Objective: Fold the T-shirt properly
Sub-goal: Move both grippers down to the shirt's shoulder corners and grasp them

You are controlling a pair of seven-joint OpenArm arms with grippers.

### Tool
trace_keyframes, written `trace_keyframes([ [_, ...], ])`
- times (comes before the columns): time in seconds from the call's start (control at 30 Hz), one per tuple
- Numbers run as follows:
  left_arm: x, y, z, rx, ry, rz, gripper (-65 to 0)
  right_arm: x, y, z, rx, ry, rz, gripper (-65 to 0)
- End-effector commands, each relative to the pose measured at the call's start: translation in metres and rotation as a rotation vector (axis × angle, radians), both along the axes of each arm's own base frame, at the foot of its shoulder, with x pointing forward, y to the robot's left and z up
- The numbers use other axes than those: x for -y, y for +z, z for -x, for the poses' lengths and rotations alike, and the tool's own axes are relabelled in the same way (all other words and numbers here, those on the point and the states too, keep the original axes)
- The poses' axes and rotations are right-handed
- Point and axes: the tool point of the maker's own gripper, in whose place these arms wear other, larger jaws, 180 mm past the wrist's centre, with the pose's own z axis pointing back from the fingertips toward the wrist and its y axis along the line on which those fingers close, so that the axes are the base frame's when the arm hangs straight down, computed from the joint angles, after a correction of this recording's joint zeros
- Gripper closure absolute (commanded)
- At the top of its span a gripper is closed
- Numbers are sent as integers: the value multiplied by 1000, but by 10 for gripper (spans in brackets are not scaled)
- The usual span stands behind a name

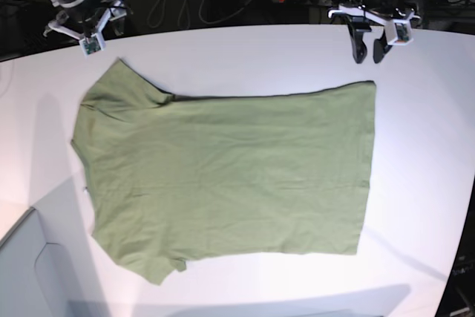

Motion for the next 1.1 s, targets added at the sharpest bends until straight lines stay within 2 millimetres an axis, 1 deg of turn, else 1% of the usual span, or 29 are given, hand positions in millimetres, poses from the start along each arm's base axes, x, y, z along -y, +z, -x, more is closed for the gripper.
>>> trace_keyframes([
  [0.0,-3,9,-12,49,7,-7,-226,-5,6,-3,21,43,-12,-428],
  [0.07,-10,2,-24,39,50,-1,-226,-2,7,-3,22,56,-4,-439],
  [0.1,-19,1,-31,45,88,-2,-231,0,7,-3,22,49,0,-439],
  [0.23,-49,-11,-43,28,217,5,-306,2,7,-5,24,50,5,-439],
  [0.3,-57,-20,-50,10,248,15,-334,2,8,-9,35,49,5,-439],
  [0.37,-59,-30,-57,-4,260,32,-340,3,5,-8,26,47,5,-439],
  [0.53,-67,-55,-65,-37,298,64,-340,3,5,-7,25,49,5,-439],
  [0.6,-68,-66,-65,-58,307,75,-340,3,5,-7,25,48,4,-439],
  [0.7,-69,-76,-62,-82,317,83,-340,3,5,-8,27,48,6,-439],
  [0.83,-61,-80,-67,-87,299,98,-340,3,5,-8,27,47,5,-439],
  [1.0,-61,-81,-67,-90,298,99,-338,3,6,-10,34,44,3,-439],
  [1.03,-61,-81,-67,-90,298,99,-333,3,7,-14,43,44,3,-439],
  [1.07,-61,-81,-67,-90,298,99,-314,3,7,-15,46,44,3,-439],
])
